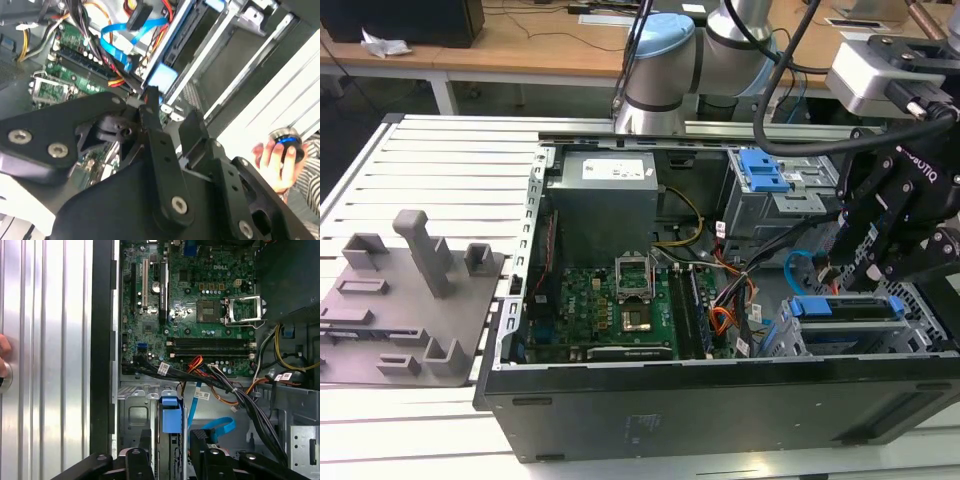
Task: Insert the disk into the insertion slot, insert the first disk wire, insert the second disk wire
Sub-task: 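Insert the disk into the insertion slot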
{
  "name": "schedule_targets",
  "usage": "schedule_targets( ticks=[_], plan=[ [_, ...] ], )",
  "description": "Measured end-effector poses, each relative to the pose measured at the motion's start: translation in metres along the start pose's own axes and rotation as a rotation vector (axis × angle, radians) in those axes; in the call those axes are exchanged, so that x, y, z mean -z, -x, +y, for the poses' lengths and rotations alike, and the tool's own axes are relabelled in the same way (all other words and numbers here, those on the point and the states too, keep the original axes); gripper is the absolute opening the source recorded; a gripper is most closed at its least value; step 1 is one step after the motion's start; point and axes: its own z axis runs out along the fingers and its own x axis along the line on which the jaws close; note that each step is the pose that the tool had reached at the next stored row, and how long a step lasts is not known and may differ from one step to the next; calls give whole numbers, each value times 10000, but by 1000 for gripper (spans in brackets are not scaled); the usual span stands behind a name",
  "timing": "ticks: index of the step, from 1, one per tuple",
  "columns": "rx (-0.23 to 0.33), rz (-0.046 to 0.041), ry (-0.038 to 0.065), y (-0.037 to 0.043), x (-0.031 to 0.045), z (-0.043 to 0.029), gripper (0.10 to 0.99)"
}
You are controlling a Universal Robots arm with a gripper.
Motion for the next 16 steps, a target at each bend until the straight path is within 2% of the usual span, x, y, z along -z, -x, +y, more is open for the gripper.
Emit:
schedule_targets(
  ticks=[3,4,5,7,13,16],
  plan=[
    [0,0,0,0,-1,0,424],
    [0,1,0,0,-1,0,357],
    [0,0,0,0,-2,0,235],
    [0,1,0,0,-2,0,114],
    [0,0,-1,0,-5,0,106],
    [0,-1,0,2,-3,-60,106]
  ],
)
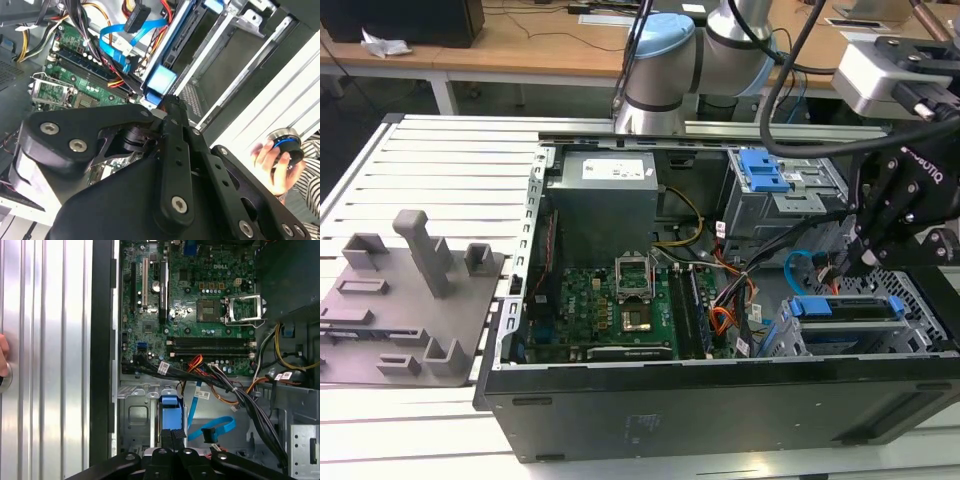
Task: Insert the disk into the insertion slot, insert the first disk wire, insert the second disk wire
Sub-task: 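Insert the disk into the insertion slot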
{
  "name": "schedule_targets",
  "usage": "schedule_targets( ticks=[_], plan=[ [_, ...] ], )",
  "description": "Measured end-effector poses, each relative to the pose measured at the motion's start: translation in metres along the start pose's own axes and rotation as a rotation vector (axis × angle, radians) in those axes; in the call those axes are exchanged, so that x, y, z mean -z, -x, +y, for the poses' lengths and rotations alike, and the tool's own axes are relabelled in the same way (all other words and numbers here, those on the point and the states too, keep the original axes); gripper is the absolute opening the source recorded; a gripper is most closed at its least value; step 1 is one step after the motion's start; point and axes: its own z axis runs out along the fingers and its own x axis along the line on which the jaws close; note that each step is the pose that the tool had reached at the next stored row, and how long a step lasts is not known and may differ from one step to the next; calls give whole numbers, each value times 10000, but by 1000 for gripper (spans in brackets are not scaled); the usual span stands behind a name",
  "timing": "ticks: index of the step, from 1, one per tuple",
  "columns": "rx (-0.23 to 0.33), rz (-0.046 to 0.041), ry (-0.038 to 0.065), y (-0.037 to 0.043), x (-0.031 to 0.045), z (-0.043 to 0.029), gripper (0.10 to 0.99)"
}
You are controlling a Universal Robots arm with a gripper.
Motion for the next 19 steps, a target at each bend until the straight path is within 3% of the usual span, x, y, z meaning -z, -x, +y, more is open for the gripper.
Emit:
schedule_targets(
  ticks=[3,16,19],
  plan=[
    [1,-1,4,11,3,-142,106],
    [0,0,24,10,-245,-169,106],
    [-1,1,25,10,-267,-171,106]
  ],
)
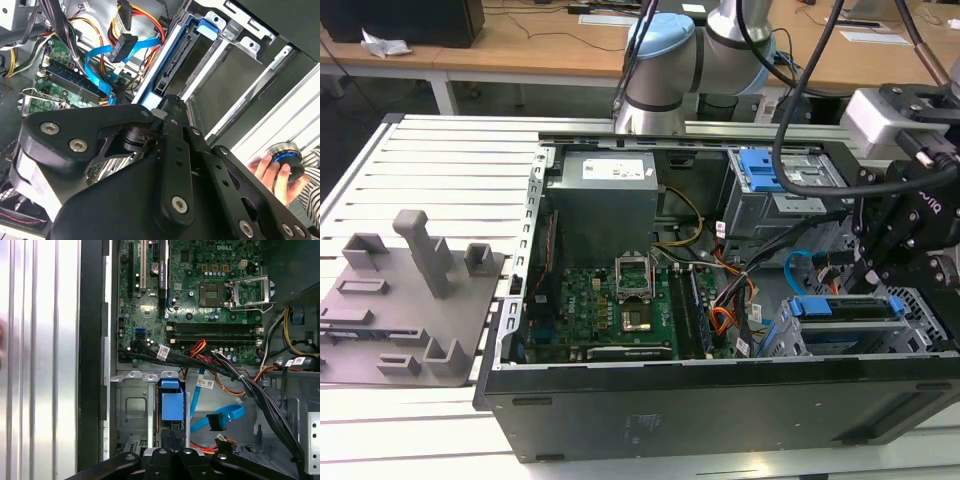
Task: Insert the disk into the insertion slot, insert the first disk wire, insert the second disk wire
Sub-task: 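Insert the disk into the insertion slot, then insert the first disk wire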
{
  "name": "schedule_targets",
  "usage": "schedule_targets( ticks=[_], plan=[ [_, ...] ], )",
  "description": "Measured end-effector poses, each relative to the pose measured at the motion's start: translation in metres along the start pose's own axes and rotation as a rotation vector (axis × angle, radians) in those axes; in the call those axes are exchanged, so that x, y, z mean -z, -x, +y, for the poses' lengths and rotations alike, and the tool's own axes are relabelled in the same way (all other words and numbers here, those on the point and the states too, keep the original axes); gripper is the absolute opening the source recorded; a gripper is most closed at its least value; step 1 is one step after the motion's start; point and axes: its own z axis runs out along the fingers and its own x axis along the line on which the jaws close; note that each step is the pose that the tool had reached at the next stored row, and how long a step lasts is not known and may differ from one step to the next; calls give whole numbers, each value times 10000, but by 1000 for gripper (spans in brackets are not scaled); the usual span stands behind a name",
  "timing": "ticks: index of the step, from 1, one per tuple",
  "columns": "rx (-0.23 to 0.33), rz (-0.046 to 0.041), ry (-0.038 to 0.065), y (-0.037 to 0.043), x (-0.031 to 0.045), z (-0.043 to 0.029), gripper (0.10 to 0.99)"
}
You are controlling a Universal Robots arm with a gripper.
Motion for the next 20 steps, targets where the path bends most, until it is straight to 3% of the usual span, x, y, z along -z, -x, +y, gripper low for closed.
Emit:
schedule_targets(
  ticks=[14,17,20],
  plan=[
    [0,-1,0,0,-7,-1,114],
    [0,-1,0,0,-8,-1,294],
    [0,-1,0,0,-9,-1,361]
  ],
)
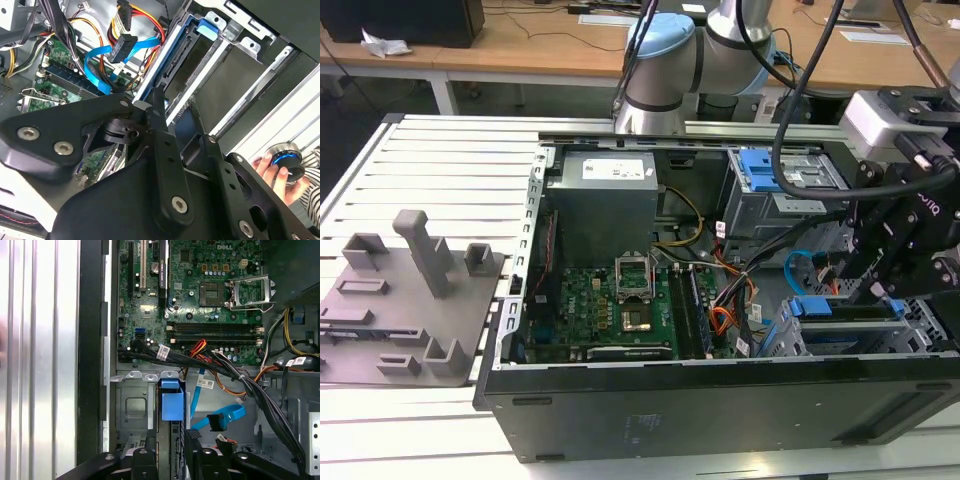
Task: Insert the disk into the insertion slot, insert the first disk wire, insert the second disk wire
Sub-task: 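Insert the first disk wire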
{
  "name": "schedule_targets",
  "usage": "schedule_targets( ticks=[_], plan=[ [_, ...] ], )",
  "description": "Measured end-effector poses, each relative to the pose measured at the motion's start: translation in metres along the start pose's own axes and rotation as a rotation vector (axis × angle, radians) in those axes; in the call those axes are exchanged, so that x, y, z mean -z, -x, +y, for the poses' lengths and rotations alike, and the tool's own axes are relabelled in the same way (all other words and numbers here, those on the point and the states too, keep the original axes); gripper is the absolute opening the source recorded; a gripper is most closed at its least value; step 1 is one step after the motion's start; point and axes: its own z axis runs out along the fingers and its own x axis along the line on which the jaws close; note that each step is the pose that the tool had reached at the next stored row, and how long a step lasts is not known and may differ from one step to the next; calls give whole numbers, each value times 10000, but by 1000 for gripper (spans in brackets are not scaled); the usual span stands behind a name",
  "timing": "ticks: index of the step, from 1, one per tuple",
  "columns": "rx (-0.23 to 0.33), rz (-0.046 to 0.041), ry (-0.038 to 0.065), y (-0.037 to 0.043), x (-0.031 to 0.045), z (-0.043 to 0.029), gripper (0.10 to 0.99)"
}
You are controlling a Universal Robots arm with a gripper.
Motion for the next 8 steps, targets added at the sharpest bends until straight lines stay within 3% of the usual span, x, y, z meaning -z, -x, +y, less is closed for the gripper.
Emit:
schedule_targets(
  ticks=[2,3,4,5,8],
  plan=[
    [1,-3,0,0,-1,-19,361],
    [0,1,1,0,3,-71,361],
    [2,1,7,1,8,-180,361],
    [1,0,8,12,10,-217,361],
    [0,2,8,102,10,-218,361]
  ],
)
